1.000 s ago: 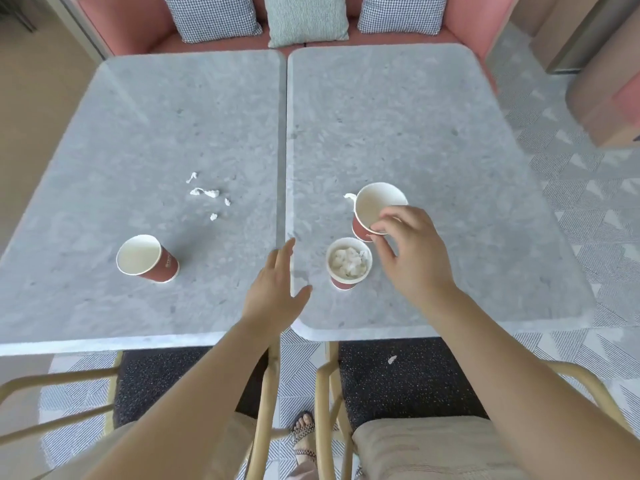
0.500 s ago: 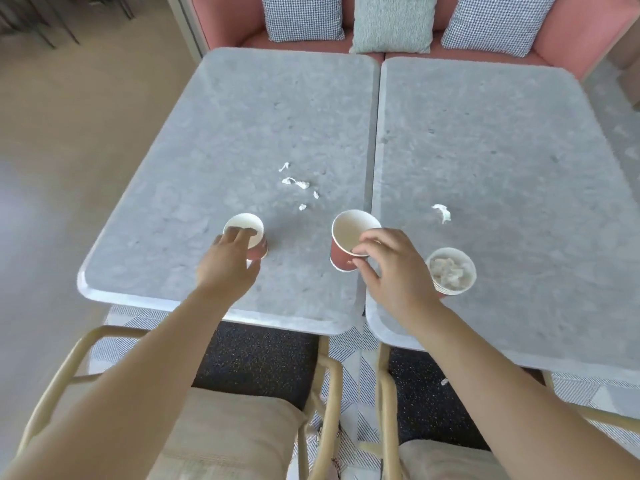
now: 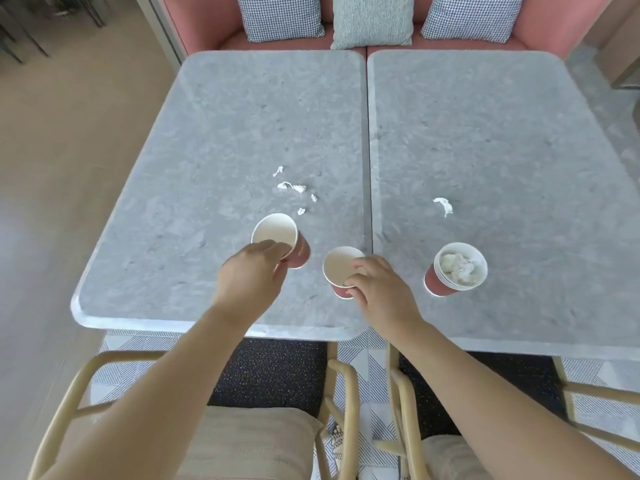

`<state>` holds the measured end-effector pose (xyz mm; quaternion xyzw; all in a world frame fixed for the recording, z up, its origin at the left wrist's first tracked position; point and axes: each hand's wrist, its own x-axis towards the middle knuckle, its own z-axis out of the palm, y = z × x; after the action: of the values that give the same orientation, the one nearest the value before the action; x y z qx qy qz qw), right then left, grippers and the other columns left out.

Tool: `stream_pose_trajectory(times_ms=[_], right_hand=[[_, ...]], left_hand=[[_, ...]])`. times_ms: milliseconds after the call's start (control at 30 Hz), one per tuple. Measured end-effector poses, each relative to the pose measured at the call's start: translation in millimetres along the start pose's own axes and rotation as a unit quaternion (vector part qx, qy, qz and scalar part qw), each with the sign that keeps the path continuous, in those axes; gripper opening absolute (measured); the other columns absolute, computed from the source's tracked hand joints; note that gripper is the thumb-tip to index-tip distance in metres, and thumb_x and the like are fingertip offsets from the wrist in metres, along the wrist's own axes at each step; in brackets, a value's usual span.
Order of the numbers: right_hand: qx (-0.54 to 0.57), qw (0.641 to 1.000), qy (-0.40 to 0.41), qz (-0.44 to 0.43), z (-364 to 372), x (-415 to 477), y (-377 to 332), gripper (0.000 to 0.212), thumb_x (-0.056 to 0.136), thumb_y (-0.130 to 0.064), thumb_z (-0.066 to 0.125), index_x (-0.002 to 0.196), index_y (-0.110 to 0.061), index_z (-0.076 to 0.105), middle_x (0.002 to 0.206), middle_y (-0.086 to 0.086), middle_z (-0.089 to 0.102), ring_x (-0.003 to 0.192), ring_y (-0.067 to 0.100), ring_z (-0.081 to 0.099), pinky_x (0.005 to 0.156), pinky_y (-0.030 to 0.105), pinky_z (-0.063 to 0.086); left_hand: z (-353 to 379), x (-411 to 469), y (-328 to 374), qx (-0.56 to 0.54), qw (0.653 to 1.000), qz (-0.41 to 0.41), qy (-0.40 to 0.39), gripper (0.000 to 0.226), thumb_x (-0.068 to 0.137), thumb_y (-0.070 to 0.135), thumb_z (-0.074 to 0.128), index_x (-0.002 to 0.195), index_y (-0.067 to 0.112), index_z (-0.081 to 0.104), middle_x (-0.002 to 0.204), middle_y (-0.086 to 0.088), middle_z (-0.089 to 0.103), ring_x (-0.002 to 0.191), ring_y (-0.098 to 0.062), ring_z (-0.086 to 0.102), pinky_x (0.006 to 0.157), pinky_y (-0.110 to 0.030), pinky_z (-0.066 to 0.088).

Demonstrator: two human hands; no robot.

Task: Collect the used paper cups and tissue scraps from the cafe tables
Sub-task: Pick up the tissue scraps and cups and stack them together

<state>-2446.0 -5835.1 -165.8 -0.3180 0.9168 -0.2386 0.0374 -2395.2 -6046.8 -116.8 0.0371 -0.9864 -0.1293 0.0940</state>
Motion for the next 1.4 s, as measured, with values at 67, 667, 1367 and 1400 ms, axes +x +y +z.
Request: stream_pose_trajectory(times_ms=[67,667,1367,1400], right_hand=[[-0.013,1.0,-0.016,0.008,3,1,2,0.016,0.08,-0.003,0.062,0.093,-0.008,0.07,0.118,0.006,0.059,0.12,0.024,0.045,0.074,0.04,0.052],[0.036,0.99,0.099,0.097,-39,-104,43,0.025,0.071,-0.003,0.072,0.092,-0.016,0.066,0.103,0.0,0.062,0.101,0.016,0.053,0.067,0.026,0.053],[0.042,0.97,0.081,0.225,-49,-261,183,0.017,0.083,-0.014,0.063,0.099,-0.017,0.066,0.11,-0.002,0.06,0.109,0.017,0.052,0.067,0.035,0.056],[0.042,0.97,0.068,0.228,-41,-266,193,0.017,0.085,-0.016,0.061,0.101,-0.017,0.065,0.112,-0.003,0.059,0.11,0.016,0.05,0.068,0.035,0.056]], left_hand=[[-7,-4,14,-0.009,0.999,0.037,0.014,0.012,0.076,0.011,0.069,0.087,0.015,0.065,0.076,-0.002,0.065,0.066,-0.029,0.06,0.046,-0.03,0.045],[34,16,78,-0.004,0.993,0.098,-0.071,0.015,0.079,0.015,0.067,0.094,0.016,0.069,0.091,-0.001,0.068,0.083,-0.03,0.062,0.061,-0.032,0.047],[148,-15,290,-0.092,0.962,0.203,-0.159,0.026,0.085,0.025,0.059,0.111,0.021,0.06,0.109,0.002,0.062,0.097,-0.022,0.059,0.073,-0.033,0.048],[161,-11,296,-0.09,0.962,0.203,-0.158,0.026,0.085,0.024,0.059,0.111,0.02,0.06,0.11,0.0,0.062,0.097,-0.024,0.059,0.073,-0.034,0.048]])
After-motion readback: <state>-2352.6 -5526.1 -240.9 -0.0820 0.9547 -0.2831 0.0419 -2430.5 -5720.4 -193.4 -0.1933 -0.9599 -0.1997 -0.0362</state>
